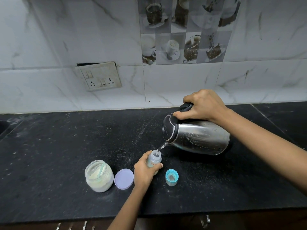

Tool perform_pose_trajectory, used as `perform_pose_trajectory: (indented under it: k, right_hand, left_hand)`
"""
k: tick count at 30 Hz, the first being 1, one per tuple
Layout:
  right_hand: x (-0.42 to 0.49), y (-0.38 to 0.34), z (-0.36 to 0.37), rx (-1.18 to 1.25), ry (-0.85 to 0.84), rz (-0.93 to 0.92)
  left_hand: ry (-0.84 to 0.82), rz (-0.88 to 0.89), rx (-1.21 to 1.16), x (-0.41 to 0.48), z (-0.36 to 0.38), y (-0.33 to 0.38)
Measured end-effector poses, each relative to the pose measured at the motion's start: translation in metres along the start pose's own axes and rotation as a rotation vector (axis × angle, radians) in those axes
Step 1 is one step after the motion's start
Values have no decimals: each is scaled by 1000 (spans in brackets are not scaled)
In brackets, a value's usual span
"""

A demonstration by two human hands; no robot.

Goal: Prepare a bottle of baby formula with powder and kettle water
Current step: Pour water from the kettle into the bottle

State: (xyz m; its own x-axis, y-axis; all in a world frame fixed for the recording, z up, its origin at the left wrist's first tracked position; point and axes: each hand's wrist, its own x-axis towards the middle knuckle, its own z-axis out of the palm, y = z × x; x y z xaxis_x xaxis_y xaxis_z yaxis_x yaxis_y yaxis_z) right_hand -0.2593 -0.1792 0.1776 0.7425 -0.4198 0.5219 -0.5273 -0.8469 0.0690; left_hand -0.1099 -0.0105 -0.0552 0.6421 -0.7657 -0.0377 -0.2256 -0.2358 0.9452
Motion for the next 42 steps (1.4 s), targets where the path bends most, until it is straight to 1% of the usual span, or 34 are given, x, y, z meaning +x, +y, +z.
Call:
perform_pose_trajectory:
  k: [11,24,42]
  right_hand:
    - [4,4,-9,6,22,-12]
    - [-2,8,-9,29,60,44]
    - [0,2,6,24,35,10]
  left_hand:
    - [17,-3,-35,-2,1,-1]
    - [31,-24,-109,-5,2,-3]
    - [27,-22,-142,-2,5,0]
